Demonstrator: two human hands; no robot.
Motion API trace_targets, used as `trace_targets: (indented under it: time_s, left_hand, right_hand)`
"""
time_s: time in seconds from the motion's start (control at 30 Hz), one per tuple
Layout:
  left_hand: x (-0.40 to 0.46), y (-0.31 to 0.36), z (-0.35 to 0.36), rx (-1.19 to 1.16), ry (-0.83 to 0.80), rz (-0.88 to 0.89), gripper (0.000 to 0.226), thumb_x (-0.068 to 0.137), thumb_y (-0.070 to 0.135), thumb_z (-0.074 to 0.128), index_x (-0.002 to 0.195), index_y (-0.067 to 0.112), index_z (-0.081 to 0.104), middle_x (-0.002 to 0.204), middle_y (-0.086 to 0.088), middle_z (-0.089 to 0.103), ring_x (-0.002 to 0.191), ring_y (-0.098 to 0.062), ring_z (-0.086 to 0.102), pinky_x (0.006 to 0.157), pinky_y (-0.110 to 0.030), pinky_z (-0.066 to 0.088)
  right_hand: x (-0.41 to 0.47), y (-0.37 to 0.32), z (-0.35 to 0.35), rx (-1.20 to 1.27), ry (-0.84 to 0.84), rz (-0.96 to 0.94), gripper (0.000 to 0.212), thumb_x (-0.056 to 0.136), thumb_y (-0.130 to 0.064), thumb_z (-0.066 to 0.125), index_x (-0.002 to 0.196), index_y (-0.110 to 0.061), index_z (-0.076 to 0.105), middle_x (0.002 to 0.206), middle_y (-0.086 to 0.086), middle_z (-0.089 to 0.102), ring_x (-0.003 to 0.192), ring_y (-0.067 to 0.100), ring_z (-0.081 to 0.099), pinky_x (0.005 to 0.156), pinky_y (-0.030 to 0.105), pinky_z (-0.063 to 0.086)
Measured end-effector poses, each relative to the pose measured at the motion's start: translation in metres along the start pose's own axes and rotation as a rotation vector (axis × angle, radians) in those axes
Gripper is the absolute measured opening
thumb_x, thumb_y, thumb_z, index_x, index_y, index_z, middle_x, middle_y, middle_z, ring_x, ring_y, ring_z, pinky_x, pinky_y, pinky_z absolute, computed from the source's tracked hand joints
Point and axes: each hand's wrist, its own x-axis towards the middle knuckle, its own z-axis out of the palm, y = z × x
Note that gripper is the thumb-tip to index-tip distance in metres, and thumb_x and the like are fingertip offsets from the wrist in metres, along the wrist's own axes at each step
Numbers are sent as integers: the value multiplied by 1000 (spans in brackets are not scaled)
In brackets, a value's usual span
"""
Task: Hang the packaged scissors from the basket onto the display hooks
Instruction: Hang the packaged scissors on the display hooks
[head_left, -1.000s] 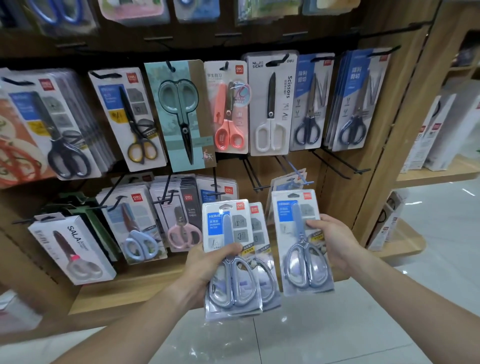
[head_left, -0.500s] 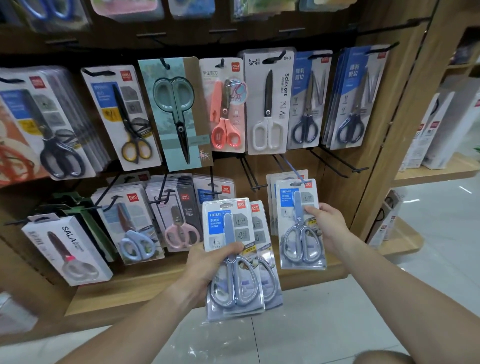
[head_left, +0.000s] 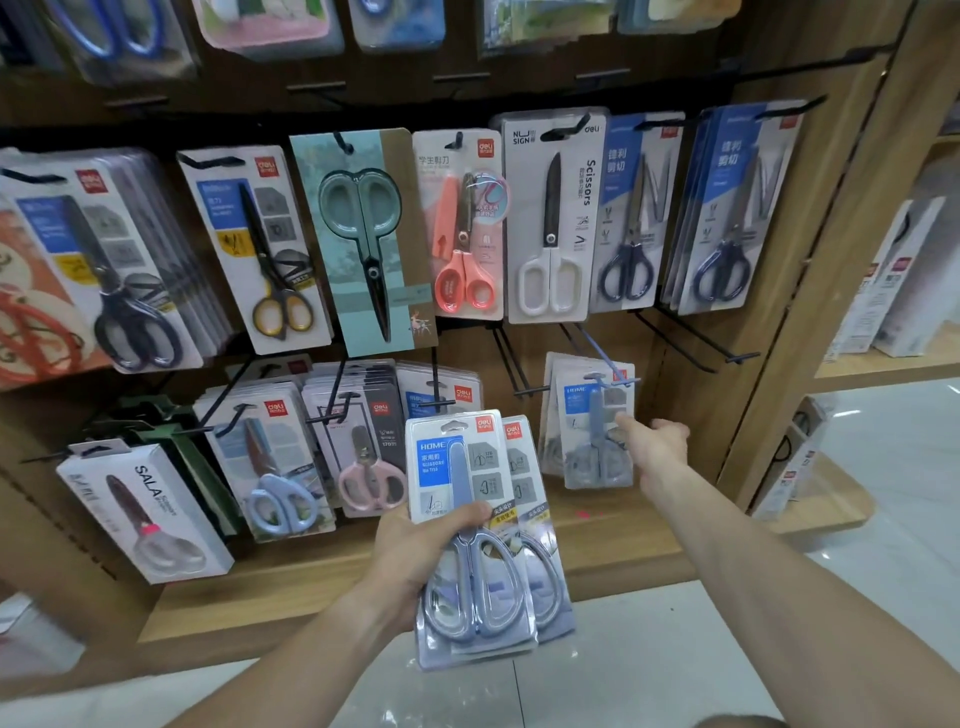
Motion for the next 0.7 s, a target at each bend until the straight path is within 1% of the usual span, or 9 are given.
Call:
trace_targets:
  time_s: [0.07, 0.1, 0.17, 0.23, 0.3, 0.4, 0.53, 0.63, 0.7]
  left_hand:
    - [0, 0, 1, 0, 2, -6, 45, 77, -2, 87, 119, 6, 73, 108, -19, 80, 98, -42, 77, 92, -65, 59]
    - [0, 0, 2, 1, 5, -9, 44, 77, -2, 87, 118, 6, 73, 107, -19, 80, 98, -42, 77, 93, -65, 59]
    - [0, 0, 4, 9, 12, -20, 43, 77, -1, 88, 117, 6, 73, 106, -19, 80, 96, -42, 78, 93, -64, 59]
    - [0, 0, 5, 13, 12, -26, 41, 77, 1, 89, 115, 5, 74, 104, -20, 80, 96, -43, 78, 94, -64, 59]
    - [0, 0, 7, -9, 8, -41, 41, 76, 2, 90, 114, 3, 75, 104, -23, 79, 96, -45, 77, 94, -65, 58]
    - [-2, 2, 8, -68, -4, -65, 41, 74, 2, 90, 113, 2, 76, 105, -27, 77, 97, -50, 75, 93, -70, 56]
    - [-3, 2, 11, -98, -33, -98, 48, 71, 4, 92, 117, 4, 76, 108, -26, 77, 101, -48, 75, 96, -68, 56]
    - [-4, 2, 13, -102, -53, -115, 58, 67, 10, 96, 121, 5, 74, 111, -25, 77, 102, -47, 75, 98, -66, 55]
    - [-5, 3, 12, -99, -68, -123, 57, 71, 18, 95, 122, 6, 74, 112, -25, 77, 103, -47, 75, 98, -66, 55]
  right_hand:
    - [-15, 0, -2, -127, 159, -77, 64, 89, -33, 77, 138, -7, 47, 141, 20, 54, 124, 39, 56, 103, 45, 49]
    - [-27, 1, -4, -153, 145, -118, 52, 91, -32, 75, 132, -8, 53, 137, 17, 58, 118, 36, 58, 99, 41, 49]
    - [-54, 8, -3, -175, -108, -165, 35, 93, -39, 74, 116, -15, 64, 122, 9, 69, 106, 25, 63, 90, 39, 50]
    - [-91, 9, 0, -250, -434, -134, 47, 87, -60, 73, 112, -21, 67, 110, 3, 75, 102, 21, 69, 88, 40, 54]
    - [-118, 6, 4, -298, -589, -128, 61, 79, -70, 75, 114, -21, 65, 105, 0, 77, 98, 20, 75, 81, 37, 60]
    - [-141, 4, 6, -288, -562, -177, 62, 72, -50, 91, 113, -18, 58, 104, 1, 75, 90, 17, 76, 66, 28, 60]
    - [-145, 12, 6, -244, -457, -162, 65, 71, -30, 96, 112, -17, 48, 108, 4, 69, 90, 16, 72, 66, 28, 55]
    - [-142, 17, 8, -182, -459, -118, 54, 75, -23, 94, 112, -12, 56, 103, 8, 74, 85, 21, 77, 73, 36, 63]
    - [-140, 20, 11, -146, -483, -125, 41, 79, -20, 91, 108, -8, 64, 98, 11, 78, 80, 21, 78, 68, 33, 62]
